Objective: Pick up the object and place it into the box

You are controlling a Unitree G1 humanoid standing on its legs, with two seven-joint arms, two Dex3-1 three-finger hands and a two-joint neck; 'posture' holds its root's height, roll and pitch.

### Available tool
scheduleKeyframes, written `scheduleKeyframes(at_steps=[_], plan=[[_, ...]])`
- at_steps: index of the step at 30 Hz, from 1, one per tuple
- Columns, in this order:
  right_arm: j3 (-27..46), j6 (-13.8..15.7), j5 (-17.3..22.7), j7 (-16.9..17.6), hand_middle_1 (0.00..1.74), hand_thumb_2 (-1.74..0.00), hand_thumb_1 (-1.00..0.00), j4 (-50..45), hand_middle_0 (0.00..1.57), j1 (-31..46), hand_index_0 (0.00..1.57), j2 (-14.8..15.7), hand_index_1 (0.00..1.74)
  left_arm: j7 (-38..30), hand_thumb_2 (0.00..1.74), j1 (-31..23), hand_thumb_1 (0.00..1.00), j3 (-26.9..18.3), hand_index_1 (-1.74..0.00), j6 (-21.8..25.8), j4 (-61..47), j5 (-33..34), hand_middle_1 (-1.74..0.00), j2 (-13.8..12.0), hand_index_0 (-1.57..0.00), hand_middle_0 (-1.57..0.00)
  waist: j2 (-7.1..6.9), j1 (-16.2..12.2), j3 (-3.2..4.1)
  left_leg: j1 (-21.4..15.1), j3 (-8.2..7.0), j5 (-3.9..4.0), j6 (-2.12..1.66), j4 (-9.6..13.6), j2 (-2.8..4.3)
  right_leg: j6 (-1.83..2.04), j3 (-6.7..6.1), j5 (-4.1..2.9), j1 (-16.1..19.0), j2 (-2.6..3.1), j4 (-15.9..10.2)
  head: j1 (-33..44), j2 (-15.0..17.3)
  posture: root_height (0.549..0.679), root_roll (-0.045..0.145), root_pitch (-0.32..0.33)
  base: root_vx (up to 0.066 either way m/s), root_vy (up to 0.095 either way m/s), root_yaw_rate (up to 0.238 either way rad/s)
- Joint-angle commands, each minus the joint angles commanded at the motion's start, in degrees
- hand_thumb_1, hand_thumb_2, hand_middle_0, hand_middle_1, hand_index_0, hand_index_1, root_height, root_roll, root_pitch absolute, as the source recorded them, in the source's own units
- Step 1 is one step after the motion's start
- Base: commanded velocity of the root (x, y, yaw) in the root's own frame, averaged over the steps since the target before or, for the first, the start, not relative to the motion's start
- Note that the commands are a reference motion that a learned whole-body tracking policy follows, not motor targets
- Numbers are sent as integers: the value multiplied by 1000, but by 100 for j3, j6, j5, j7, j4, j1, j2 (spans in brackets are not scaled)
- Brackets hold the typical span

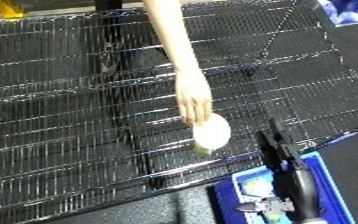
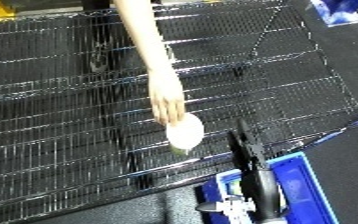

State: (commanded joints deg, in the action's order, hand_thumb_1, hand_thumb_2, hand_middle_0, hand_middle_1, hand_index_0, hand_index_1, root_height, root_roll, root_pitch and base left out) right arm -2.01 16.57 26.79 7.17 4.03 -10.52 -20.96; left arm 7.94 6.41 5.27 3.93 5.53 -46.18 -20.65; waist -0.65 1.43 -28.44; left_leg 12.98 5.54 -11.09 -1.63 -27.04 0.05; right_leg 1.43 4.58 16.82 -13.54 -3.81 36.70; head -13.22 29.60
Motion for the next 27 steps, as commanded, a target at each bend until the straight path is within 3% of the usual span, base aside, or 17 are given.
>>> scheduleKeyframes(at_steps=[7, 13, 19, 27], plan=[[-26, -65, -156, 162, 0, 0, 0, 265, 0, -107, 0, -78, 0, 8, 1740, 61, 1000, 43, -1740, -51, 38, 29, -1740, -22, -1570, -1570, 30, 29, -59, 103, 9, 6, -6, -72, -24, -2, 14, -10, -89, -8, 60, -63, 35, 656, 41, -31, -1, -15, 14], [-37, -10, -291, 495, 0, 0, 0, 542, 0, -371, 0, -163, 0, -30, 1740, 177, 1000, 122, -1740, -80, 75, 49, -1740, -59, -1570, -1570, 79, 57, -133, 240, 21, 8, 2, -152, -69, 1, 19, -29, -236, -27, 147, -185, -11, 655, 43, -23, -5, -14, 24], [37, 59, -425, 962, 0, 0, 0, 715, 0, -547, 0, -182, 0, -78, 1740, 219, 1000, 173, -1740, -53, 85, 42, -1740, -85, -1570, -1570, 127, 65, -136, 418, 30, 2, 20, -216, -110, 6, 6, -33, -446, -35, 248, -293, -35, 653, 44, -5, -3, -2, 10], [25, -8, -486, 1088, 0, 0, 0, 913, 0, -622, 0, -249, 0, -65, 1740, 235, 1000, 208, -1740, -80, 65, 8, -1740, -140, -1570, -1570, 162, 89, -136, 607, 33, -23, 36, -323, -135, 12, 0, -26, -660, -75, 373, -447, -30, 651, 48, 13, 14, -5, 14]])
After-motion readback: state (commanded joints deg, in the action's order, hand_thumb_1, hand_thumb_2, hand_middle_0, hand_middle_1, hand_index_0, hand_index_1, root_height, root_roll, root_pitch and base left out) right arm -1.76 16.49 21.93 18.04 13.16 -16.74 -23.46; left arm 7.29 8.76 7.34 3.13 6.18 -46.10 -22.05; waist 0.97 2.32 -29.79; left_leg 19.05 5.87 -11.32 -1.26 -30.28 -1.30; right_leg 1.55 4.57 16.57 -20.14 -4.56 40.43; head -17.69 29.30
